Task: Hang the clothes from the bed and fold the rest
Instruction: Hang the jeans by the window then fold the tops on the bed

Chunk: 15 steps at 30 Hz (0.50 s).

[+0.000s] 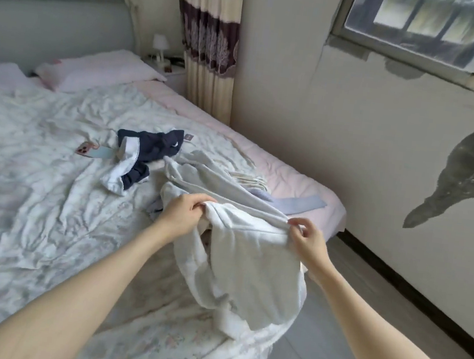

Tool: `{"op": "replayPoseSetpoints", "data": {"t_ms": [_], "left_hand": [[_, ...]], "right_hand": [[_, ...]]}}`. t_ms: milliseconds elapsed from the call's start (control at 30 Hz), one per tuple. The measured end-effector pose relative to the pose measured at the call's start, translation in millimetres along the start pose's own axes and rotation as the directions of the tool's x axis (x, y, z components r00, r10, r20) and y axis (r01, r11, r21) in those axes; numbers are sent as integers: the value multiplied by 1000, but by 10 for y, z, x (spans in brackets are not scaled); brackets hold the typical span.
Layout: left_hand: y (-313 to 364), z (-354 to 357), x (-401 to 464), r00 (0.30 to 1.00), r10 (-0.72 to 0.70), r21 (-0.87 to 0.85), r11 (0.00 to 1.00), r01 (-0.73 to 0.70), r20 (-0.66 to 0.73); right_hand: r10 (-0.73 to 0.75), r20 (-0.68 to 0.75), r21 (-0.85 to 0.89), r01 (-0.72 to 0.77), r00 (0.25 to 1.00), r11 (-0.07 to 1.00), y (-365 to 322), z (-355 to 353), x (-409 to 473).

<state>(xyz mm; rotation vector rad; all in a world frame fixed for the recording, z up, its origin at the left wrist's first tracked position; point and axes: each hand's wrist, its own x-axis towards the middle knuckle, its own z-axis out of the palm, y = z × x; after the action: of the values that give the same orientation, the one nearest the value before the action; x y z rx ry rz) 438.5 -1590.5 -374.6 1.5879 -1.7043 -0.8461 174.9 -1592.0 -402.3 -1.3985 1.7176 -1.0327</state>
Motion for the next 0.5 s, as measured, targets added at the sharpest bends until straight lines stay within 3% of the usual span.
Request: {"op": "replayPoseSetpoints", "data": {"t_ms": [200, 367, 500], "left_hand": [[1138, -403, -301, 961, 201, -110, 969, -224, -189], [2097, -738, -596, 894, 384, -167, 889, -425, -231], [2468, -894, -959, 859, 439, -159, 859, -487, -262]], "right_hand": [[9, -169, 280, 39, 986, 959, -817, -792, -536], [-112, -304, 329, 215, 946, 919, -1455, -1536, -972], [-213, -391, 292, 341, 895, 894, -1750, -1871, -1270]]}}
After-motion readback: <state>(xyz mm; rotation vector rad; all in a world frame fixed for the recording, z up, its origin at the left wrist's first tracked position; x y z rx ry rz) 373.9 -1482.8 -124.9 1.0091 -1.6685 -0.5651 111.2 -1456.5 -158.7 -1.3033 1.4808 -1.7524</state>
